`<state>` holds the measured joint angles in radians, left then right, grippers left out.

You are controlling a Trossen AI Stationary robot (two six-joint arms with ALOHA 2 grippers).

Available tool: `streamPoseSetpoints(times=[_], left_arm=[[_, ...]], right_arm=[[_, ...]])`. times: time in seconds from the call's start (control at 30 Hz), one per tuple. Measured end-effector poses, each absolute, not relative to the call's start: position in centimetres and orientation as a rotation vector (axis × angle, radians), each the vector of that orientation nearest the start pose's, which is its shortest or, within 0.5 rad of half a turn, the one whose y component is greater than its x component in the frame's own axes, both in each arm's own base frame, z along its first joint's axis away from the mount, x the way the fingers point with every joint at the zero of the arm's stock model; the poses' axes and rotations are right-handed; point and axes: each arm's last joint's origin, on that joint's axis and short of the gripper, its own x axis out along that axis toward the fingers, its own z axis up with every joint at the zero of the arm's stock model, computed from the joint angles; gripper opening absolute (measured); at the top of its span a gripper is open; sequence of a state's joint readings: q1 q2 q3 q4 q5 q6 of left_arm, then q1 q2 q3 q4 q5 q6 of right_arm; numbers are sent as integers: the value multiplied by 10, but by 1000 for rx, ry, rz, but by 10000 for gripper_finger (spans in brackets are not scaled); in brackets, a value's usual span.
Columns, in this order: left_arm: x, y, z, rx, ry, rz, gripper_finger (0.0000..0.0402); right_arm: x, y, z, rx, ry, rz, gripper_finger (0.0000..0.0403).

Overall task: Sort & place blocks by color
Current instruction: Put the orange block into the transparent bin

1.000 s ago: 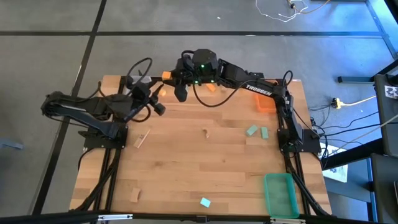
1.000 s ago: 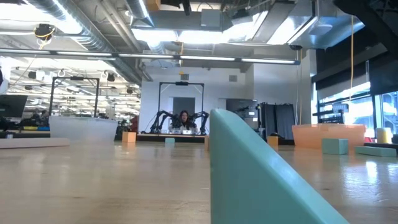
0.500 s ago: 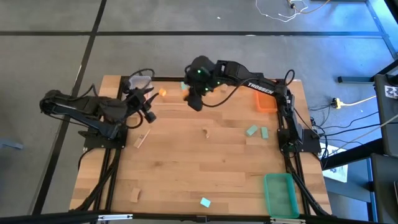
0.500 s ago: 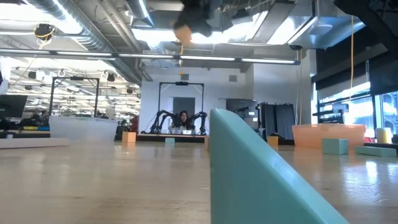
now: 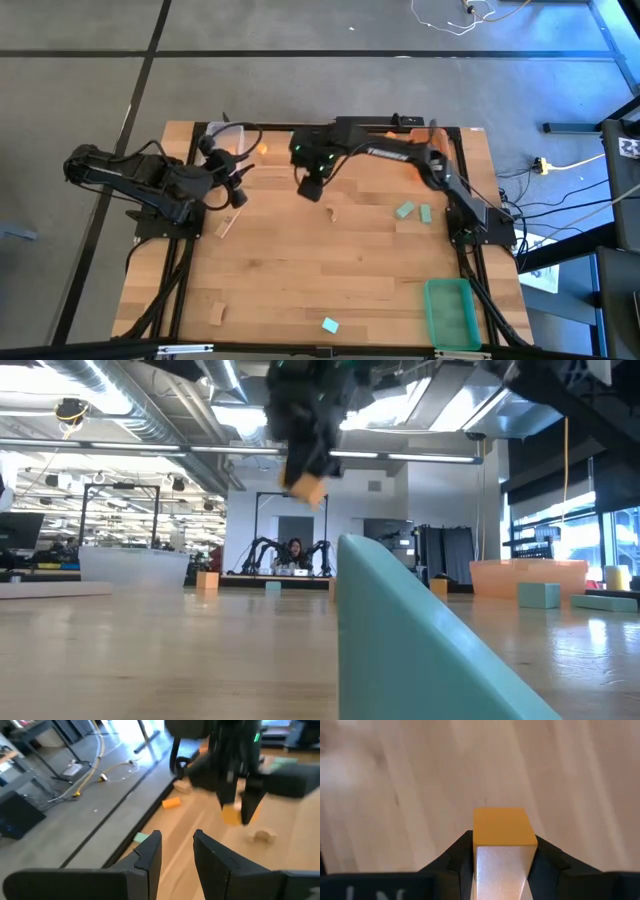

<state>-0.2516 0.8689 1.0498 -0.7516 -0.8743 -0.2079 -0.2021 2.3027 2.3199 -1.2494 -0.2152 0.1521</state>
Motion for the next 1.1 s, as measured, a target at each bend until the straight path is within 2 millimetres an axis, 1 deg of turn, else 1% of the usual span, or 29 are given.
streamPoseSetpoints(times=[0.17, 0.3, 0.43, 0.5, 0.6, 0.73, 0.8, 0.9, 0.97, 1.03, 1.1], left_arm=[[148, -16, 364, 95, 409, 632, 101], [147, -15, 365, 92, 405, 631, 101], [145, -15, 366, 87, 398, 630, 101], [145, -15, 365, 89, 401, 629, 102], [145, -15, 366, 88, 399, 630, 102], [145, -15, 366, 88, 399, 630, 102], [145, -15, 366, 88, 399, 630, 102], [145, -15, 366, 88, 399, 630, 102], [145, -15, 365, 91, 403, 630, 102], [144, -15, 364, 96, 412, 630, 102], [144, -15, 363, 103, 428, 621, 102]], right_arm=[[484, -76, 226, 379, 1288, -50, 131], [497, -64, 191, 382, 1336, -9, 131], [506, -55, 162, 385, 1367, 22, 131], [509, -52, 152, 384, 1369, 30, 131], [510, -50, 149, 386, 1364, 71, 131], [511, -50, 149, 390, 1362, 67, 133], [512, -51, 149, 400, 1349, 46, 164], [512, -54, 147, 446, 1358, 6, 231], [512, -55, 147, 446, 1356, 8, 268], [511, -55, 147, 438, 1356, 31, 293], [510, -56, 153, 439, 1369, 61, 308]])
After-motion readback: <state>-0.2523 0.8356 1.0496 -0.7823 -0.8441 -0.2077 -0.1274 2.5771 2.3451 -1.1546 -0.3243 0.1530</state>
